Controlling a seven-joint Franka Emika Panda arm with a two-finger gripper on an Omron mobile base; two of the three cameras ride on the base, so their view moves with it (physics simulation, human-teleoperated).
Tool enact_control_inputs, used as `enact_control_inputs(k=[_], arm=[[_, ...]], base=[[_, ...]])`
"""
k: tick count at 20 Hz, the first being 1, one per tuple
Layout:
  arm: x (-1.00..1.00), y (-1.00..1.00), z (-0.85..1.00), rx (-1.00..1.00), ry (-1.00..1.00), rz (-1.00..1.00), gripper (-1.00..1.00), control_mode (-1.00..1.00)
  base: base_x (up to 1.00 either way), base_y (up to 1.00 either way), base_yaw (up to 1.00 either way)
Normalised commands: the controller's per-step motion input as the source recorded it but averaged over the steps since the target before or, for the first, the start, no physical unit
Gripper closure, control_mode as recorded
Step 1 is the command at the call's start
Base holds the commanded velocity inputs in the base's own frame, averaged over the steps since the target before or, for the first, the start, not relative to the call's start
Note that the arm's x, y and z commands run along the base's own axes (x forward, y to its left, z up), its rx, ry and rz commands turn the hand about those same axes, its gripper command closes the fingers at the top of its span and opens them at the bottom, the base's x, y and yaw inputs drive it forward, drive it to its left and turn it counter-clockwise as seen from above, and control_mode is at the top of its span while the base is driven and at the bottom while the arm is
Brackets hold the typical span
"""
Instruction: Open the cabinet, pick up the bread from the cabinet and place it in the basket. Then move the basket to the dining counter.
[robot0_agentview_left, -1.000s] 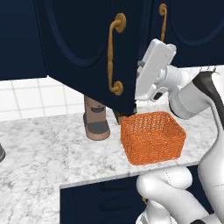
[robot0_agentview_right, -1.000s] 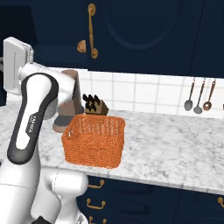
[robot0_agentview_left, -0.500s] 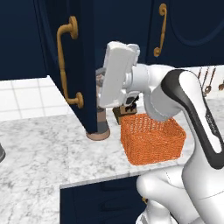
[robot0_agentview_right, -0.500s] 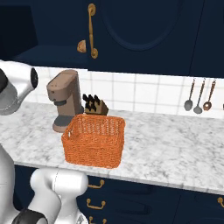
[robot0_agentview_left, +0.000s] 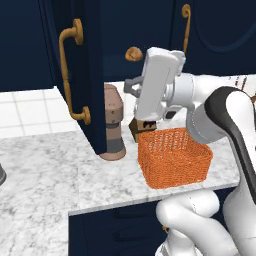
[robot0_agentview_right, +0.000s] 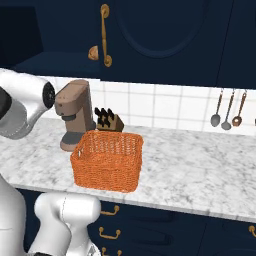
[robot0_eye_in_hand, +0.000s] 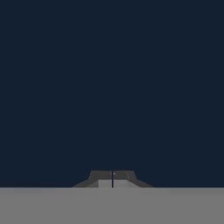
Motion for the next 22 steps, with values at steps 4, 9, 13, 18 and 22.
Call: enact_control_inputs(k=[4,9,13,18,22], arm=[[0.09,-0.97,0.0,-0.18,-0.04,-0.23,1.0,-1.0],[0.03,-0.87,0.0,-0.28,-0.19,-0.27,1.0,-1.0],[0.01,-0.47,0.01,-0.4,-0.39,-0.32,1.0,-1.0],[0.16,-0.47,0.0,-0.41,-0.32,-0.34,1.0,-1.0],[0.35,-0.53,0.17,-0.33,-0.11,-0.34,-1.0,-1.0]], base=[[0.0,0.0,0.0],[0.0,0.0,0.0],[0.0,0.0,0.0],[0.0,0.0,0.0],[0.0,0.0,0.0]])
